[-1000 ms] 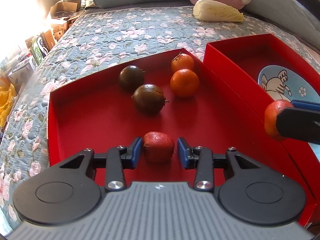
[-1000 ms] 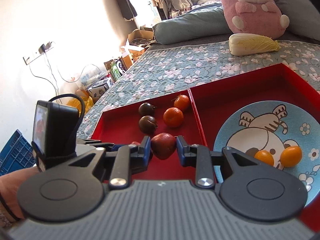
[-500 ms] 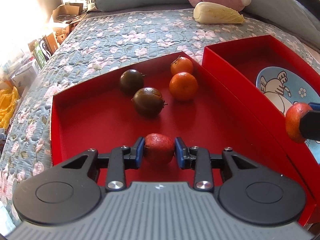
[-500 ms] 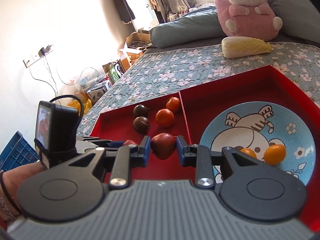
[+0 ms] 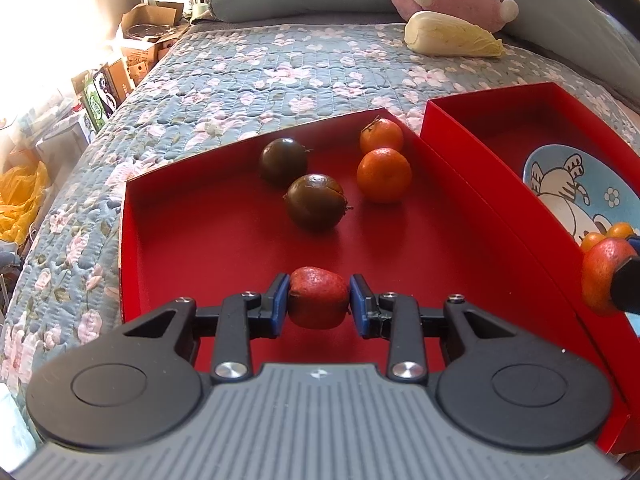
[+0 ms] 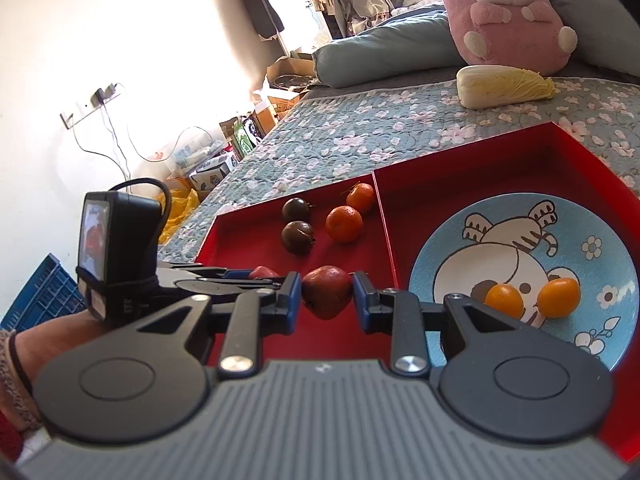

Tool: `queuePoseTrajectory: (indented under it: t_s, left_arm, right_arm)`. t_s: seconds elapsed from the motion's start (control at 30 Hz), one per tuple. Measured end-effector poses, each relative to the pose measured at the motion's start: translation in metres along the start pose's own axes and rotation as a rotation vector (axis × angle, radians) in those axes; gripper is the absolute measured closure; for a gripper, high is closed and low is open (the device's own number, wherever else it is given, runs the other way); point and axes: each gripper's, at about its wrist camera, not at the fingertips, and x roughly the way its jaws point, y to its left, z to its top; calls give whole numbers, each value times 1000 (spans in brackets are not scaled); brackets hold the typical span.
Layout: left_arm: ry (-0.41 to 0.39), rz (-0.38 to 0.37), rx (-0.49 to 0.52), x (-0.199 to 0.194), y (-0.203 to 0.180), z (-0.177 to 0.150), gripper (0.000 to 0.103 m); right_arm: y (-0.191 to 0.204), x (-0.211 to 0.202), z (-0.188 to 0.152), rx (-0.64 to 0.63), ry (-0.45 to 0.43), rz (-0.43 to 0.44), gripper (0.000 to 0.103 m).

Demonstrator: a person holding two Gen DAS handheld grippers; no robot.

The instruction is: Organize fruits

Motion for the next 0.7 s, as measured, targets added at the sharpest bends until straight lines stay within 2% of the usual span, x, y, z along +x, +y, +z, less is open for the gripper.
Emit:
queuePoseTrajectory:
  t_s: [0.7]
  left_arm:
    - [-19, 2, -15, -6, 0, 1, 65]
  right_arm:
    - [-3, -8, -3, 15, 4, 38, 72]
